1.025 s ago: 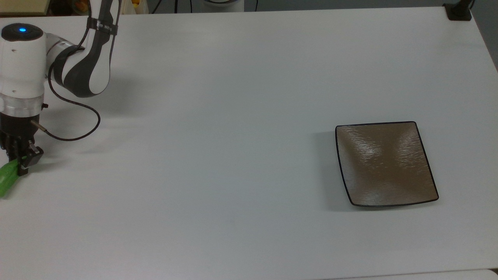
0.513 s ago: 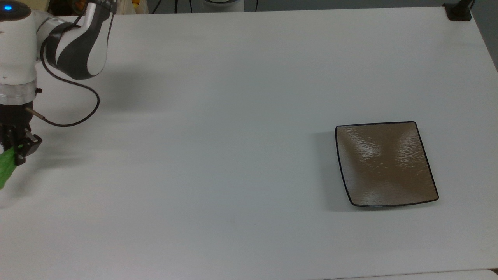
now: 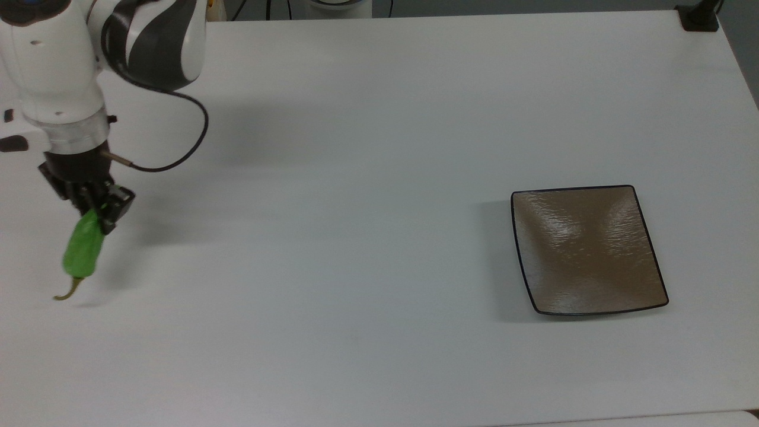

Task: Chili peppers are placed on a ceramic plate
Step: 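Lift the chili pepper off the table by its stem end, then carry the hanging chili pepper over the brown ceramic plate and lower it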

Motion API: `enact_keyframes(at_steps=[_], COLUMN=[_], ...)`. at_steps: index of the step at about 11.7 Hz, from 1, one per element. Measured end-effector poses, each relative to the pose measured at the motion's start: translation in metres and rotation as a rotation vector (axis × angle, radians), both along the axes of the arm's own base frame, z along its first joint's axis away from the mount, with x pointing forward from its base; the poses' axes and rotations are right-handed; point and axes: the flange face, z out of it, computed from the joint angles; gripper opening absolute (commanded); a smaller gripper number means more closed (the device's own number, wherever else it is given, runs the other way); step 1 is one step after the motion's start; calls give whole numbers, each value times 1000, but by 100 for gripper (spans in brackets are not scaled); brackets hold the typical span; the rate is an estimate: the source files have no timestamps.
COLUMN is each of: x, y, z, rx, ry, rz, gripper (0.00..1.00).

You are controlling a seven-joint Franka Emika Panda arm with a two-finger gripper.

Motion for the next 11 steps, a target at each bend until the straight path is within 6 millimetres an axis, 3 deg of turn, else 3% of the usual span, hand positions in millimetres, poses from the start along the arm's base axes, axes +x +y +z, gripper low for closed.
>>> enact_keyframes(at_steps=[3,6,11], x=[-7,-5,-12], y=[71,147,286], z=[35,63,56], rx=[54,118,238], ry=[103,72,103], rz=[42,4,33], gripper=[10,10,11])
